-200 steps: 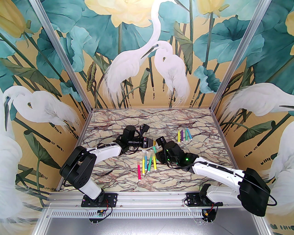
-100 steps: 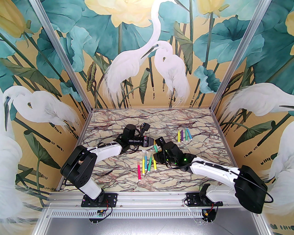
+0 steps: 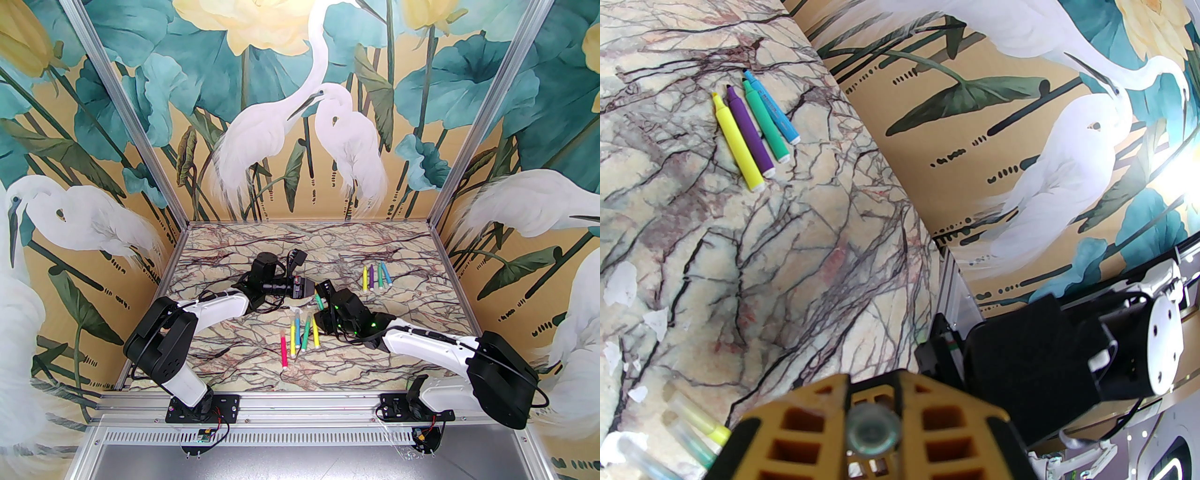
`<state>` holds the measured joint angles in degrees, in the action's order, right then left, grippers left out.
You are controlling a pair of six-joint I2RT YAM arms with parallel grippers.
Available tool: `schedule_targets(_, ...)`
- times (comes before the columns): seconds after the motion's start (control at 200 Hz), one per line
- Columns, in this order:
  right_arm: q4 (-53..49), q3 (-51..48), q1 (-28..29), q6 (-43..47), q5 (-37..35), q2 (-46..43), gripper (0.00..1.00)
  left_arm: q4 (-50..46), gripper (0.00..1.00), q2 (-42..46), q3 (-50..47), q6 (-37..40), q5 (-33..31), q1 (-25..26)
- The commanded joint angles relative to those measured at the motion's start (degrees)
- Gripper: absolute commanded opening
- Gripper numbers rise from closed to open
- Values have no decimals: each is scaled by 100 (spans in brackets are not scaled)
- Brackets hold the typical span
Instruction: Open the pen caps
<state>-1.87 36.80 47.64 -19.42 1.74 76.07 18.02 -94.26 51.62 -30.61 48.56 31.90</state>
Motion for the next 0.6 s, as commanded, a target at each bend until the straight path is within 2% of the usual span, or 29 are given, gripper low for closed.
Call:
schedule_targets(0.0,-148,-83,-8,73,22,-48,0,-380,0,-49,261,173,-307,18)
schedule_targets(0.15,-261,-279,0,86,11,-113,0,-766,0,-50,442,287,-708,-47)
schedule_targets(0.595,-243,-723,8,248,141,-463,0,-1201,0,-99,970,101,-1008,-491)
